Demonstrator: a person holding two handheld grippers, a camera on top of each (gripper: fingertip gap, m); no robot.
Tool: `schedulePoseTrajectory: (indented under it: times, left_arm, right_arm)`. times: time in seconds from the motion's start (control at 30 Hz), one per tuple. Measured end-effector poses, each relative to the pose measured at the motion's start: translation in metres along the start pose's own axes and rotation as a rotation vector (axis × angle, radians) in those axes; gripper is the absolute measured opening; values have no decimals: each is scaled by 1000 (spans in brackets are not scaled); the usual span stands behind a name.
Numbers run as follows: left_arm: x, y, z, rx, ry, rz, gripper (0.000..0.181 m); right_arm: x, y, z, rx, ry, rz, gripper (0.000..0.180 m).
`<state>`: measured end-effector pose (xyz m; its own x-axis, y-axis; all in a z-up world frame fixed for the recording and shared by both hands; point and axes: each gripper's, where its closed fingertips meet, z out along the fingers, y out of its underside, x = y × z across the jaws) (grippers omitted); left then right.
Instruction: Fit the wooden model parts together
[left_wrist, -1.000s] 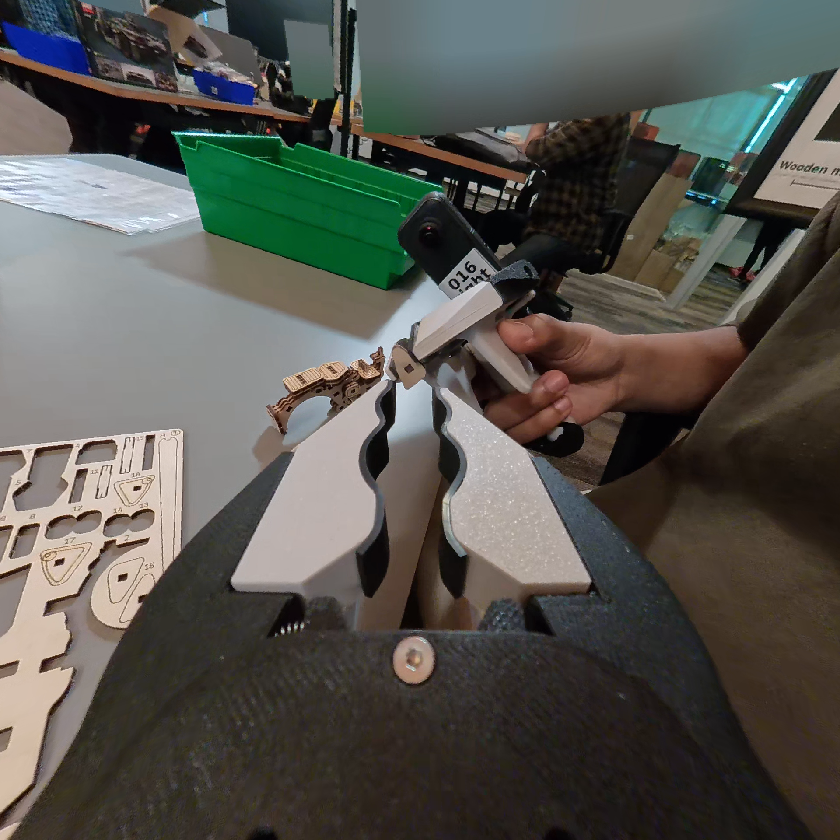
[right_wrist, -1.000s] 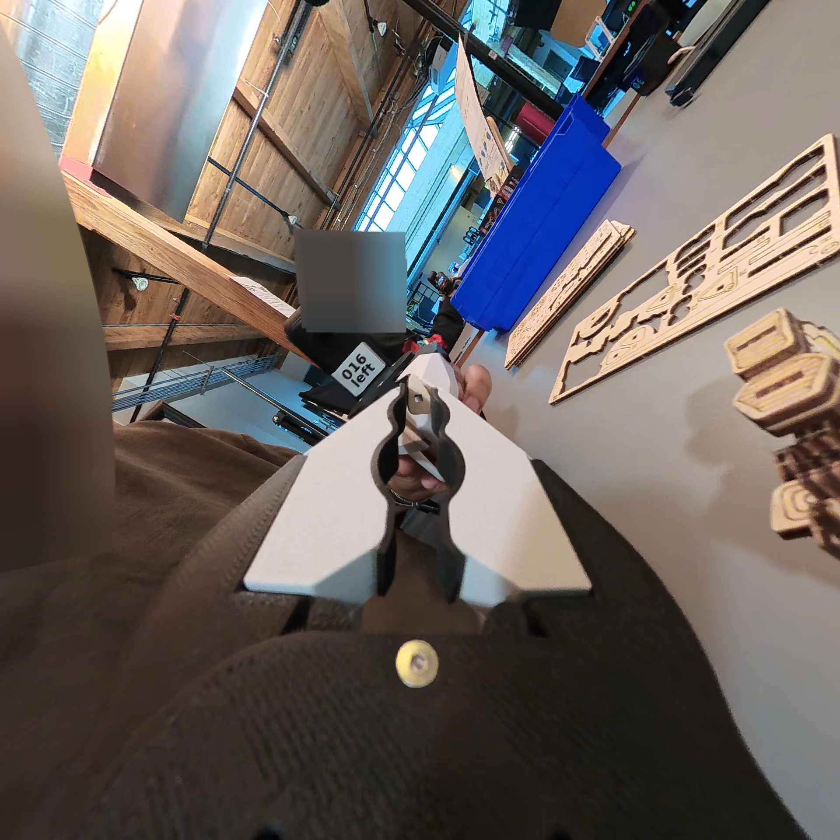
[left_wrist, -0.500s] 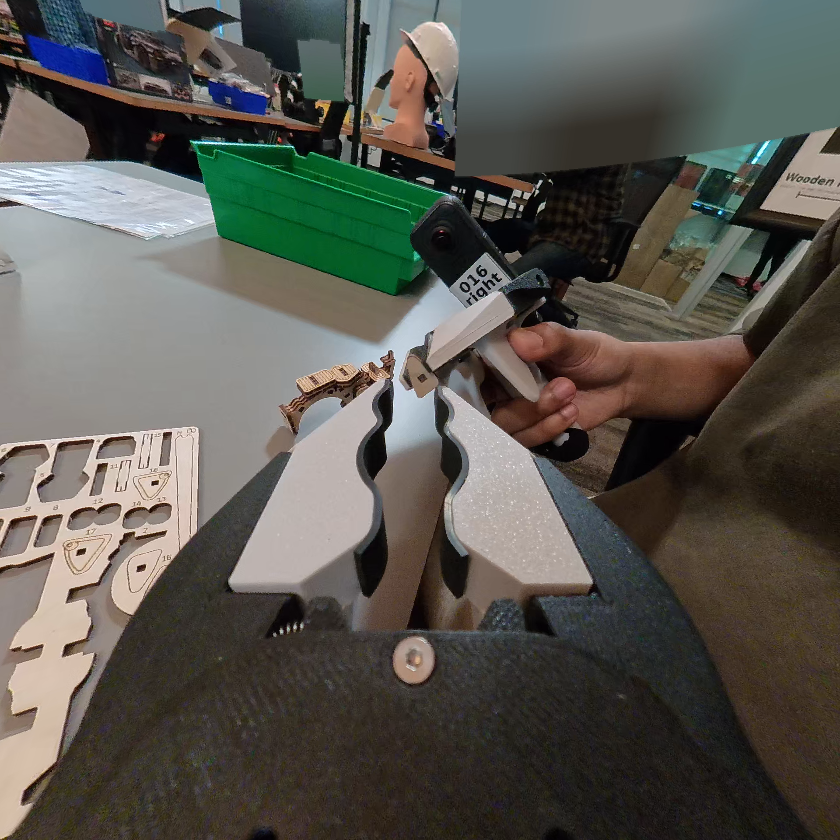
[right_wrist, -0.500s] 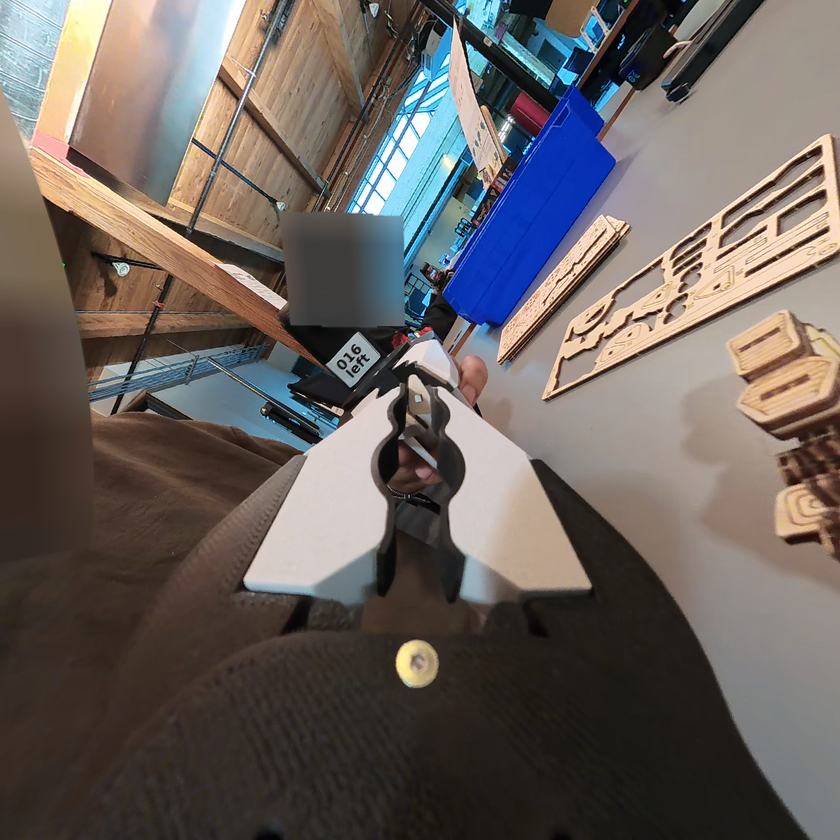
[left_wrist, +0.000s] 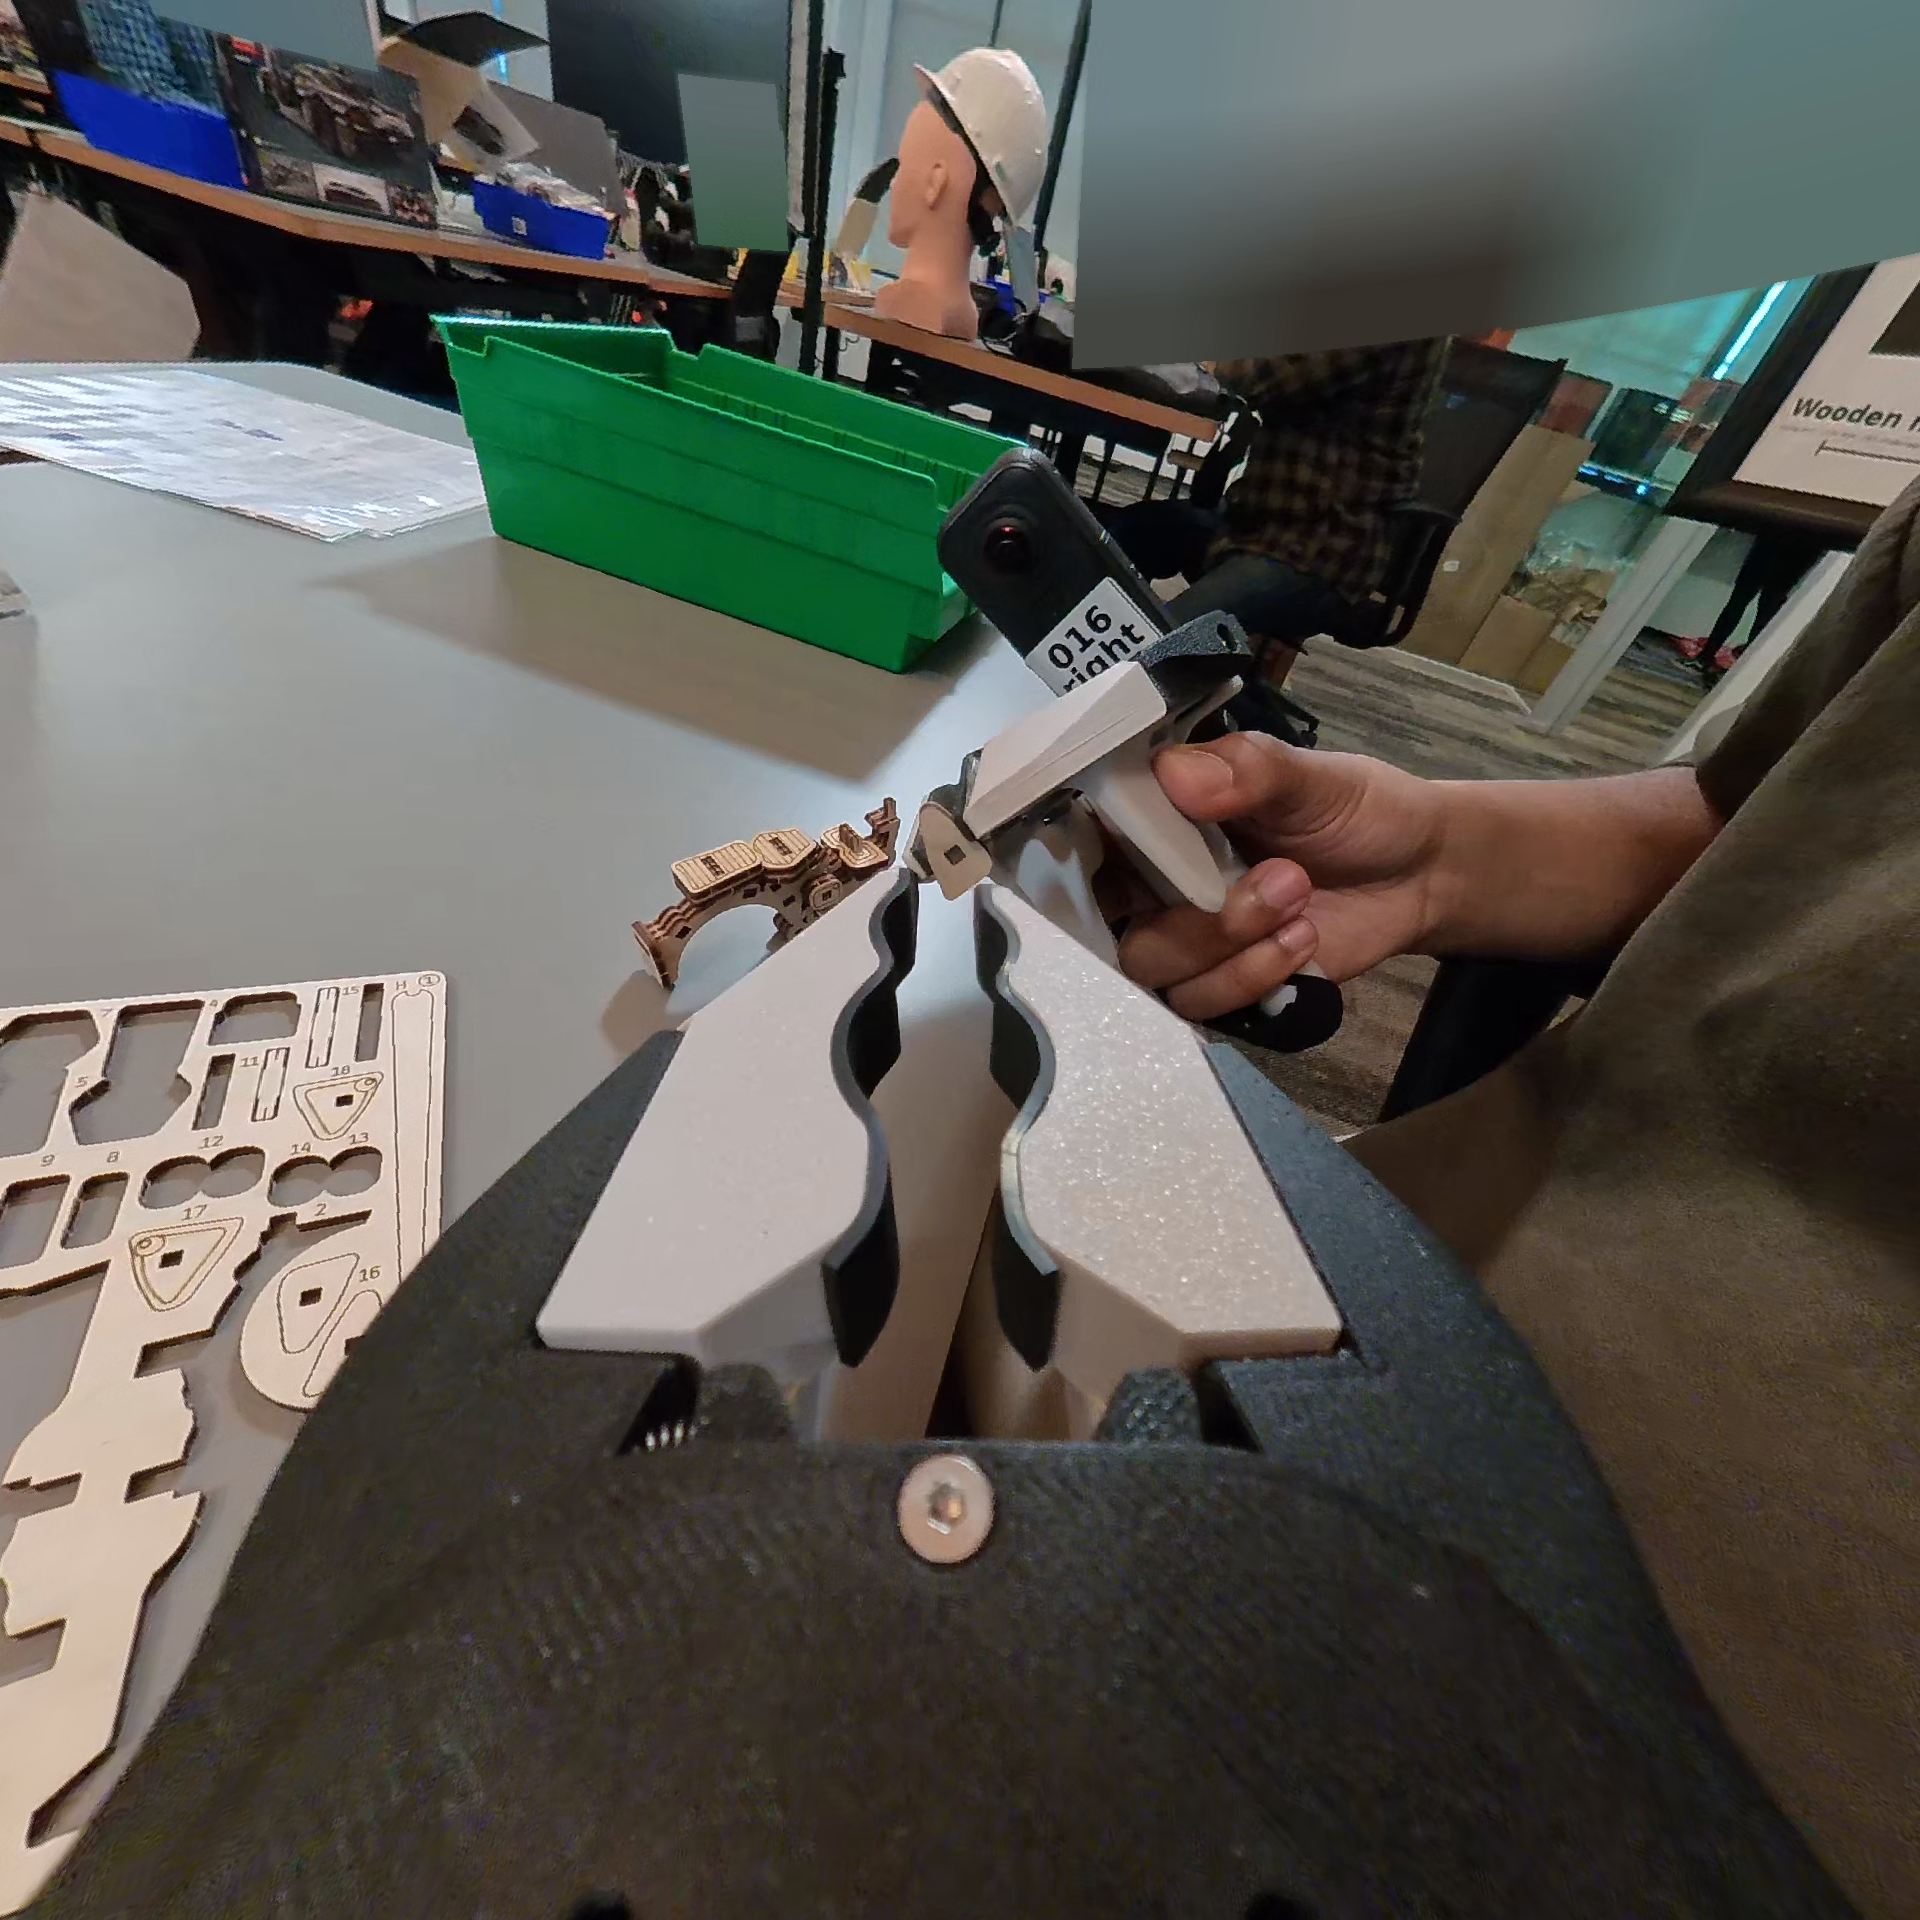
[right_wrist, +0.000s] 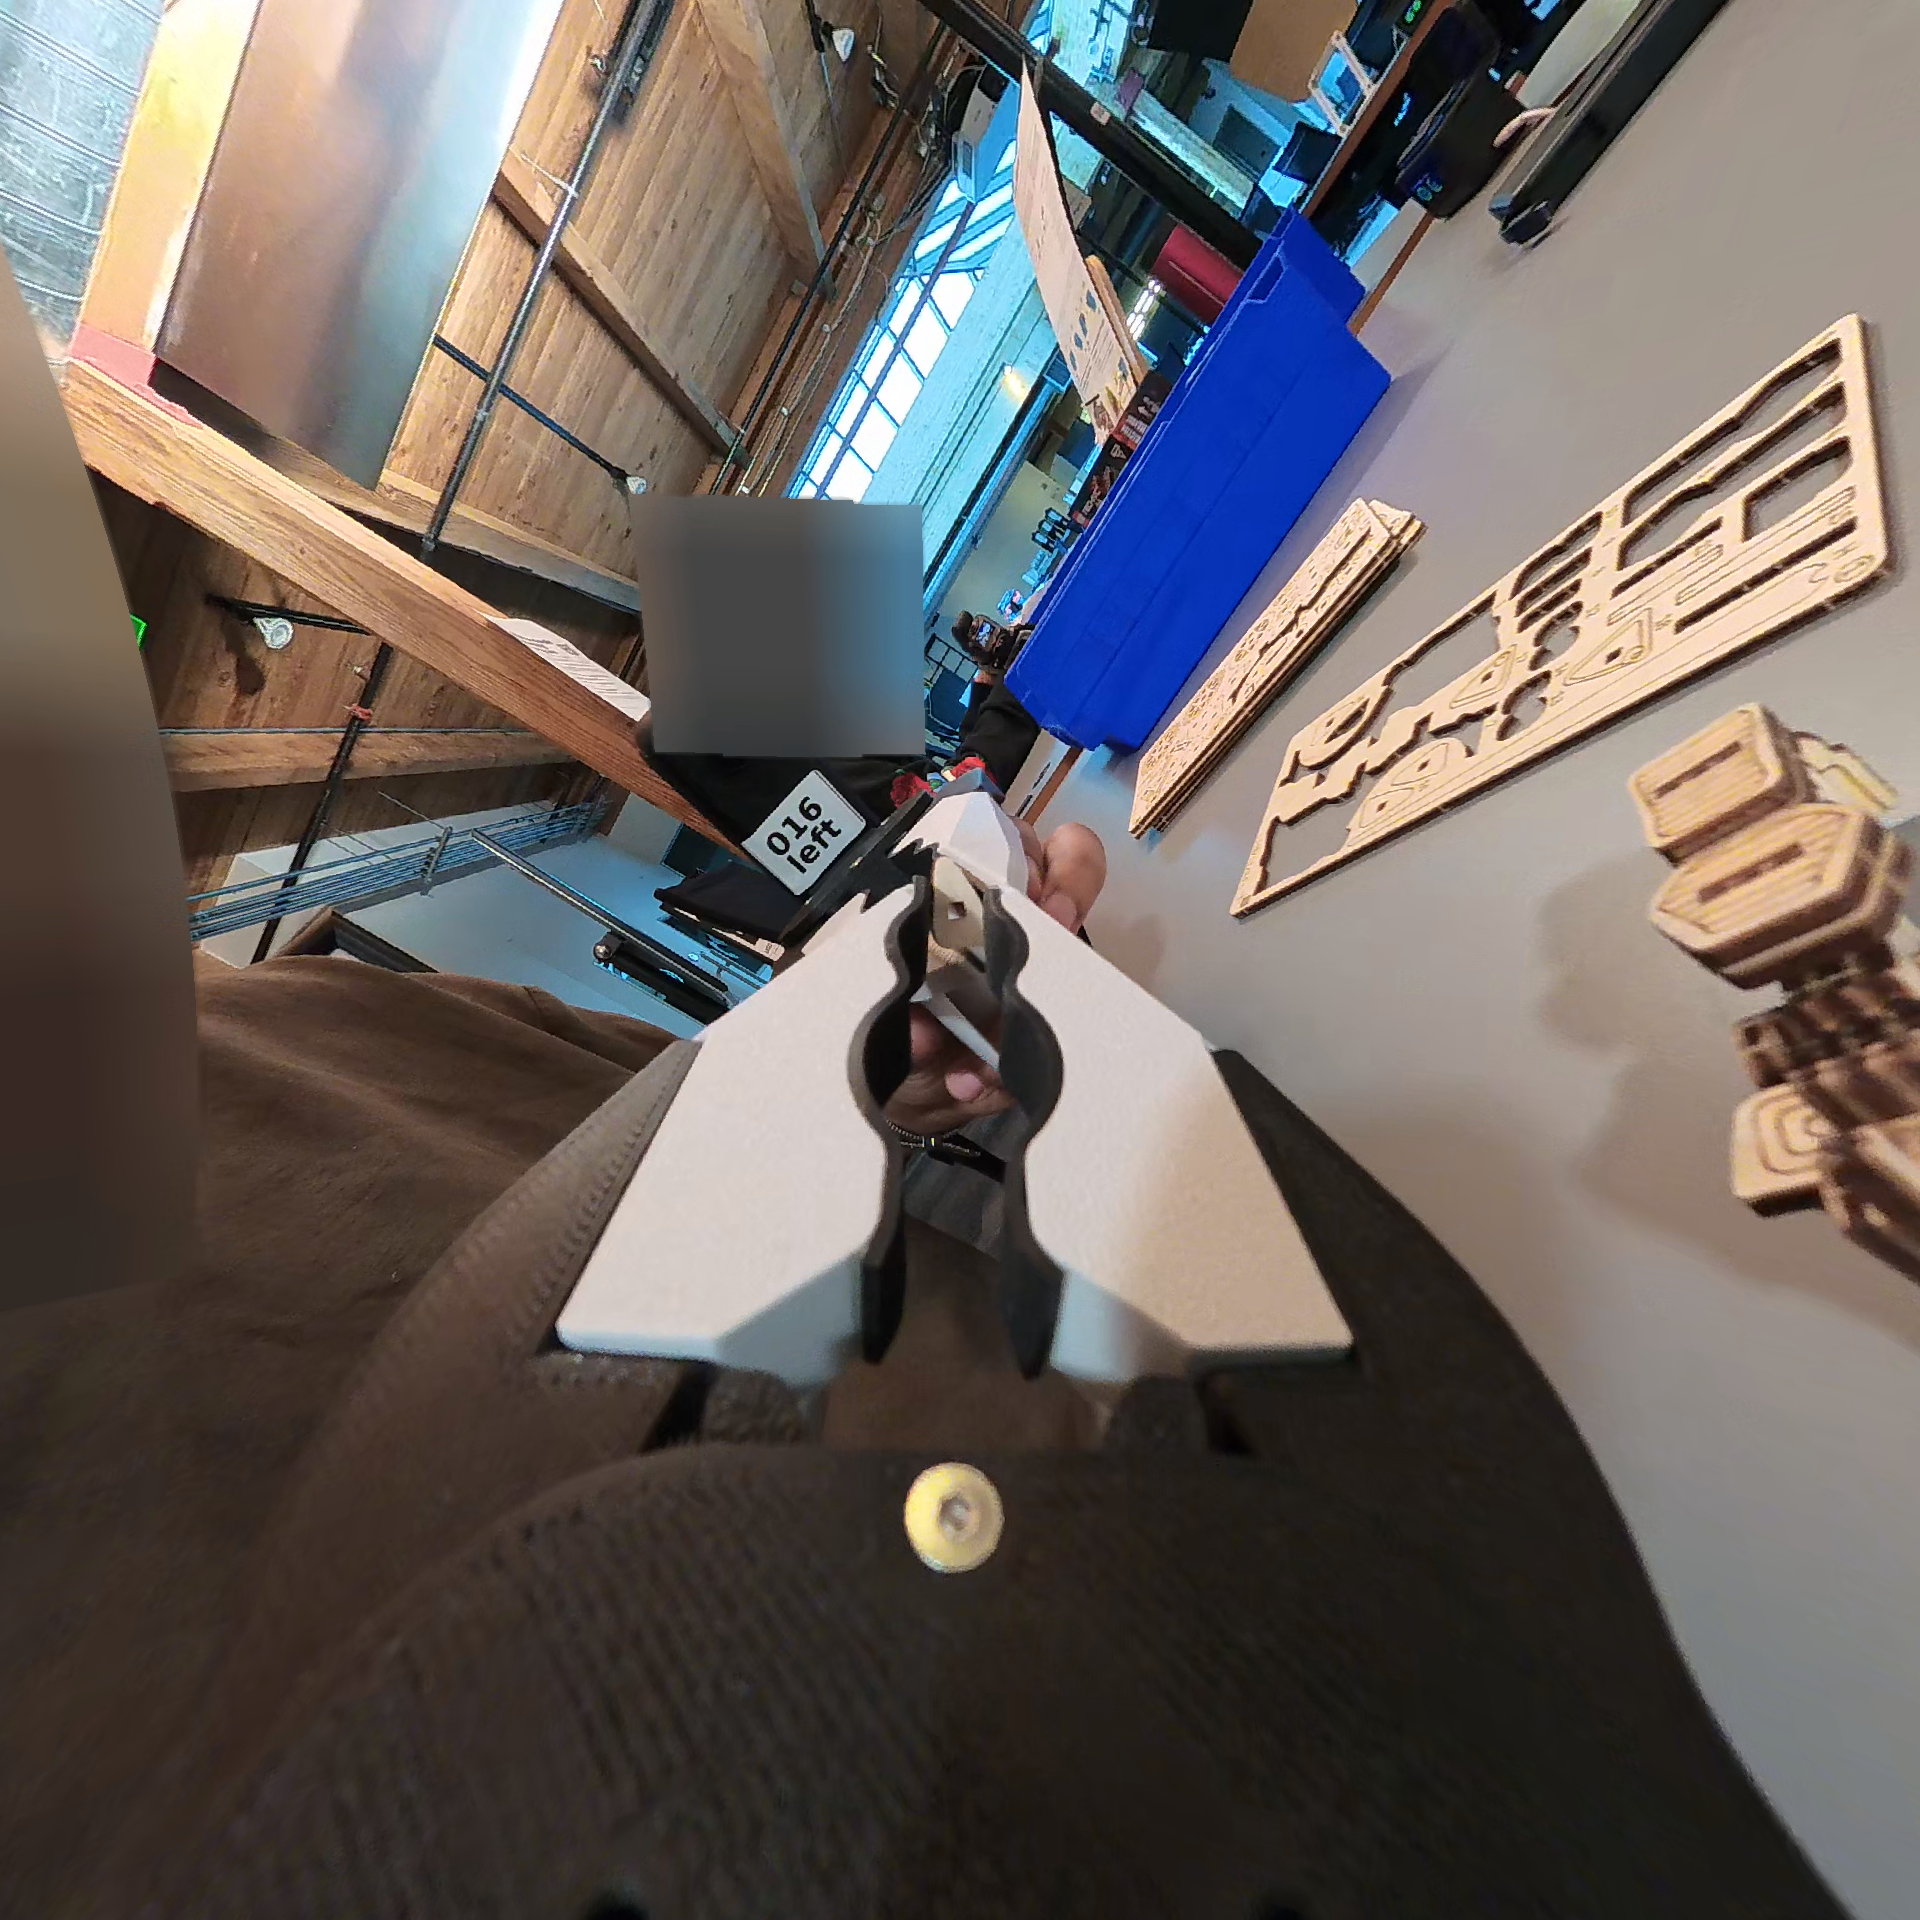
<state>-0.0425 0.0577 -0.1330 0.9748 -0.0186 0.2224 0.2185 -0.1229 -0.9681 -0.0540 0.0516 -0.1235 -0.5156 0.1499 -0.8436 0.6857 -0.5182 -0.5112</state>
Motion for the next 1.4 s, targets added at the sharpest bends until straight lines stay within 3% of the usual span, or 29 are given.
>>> schedulePoseTrajectory:
  times: [0.43, 0.87, 1.13, 1.4]
  left_arm:
    - [0, 7, 4, -29, -4, -30, 20]
    - [-5, 4, 2, -13, -33, -17, 19]
    - [-5, 5, 3, -15, -30, -35, 16]
    - [-9, 2, 1, -6, -74, -4, 11]
  right_arm:
    - [2, 3, 2, -24, 46, -60, 8]
    - [2, 2, 1, -22, 50, -66, 8]
    - [12, -2, -1, -12, 174, -179, 8]
    - [12, -1, 3, 0, 175, -163, 8]
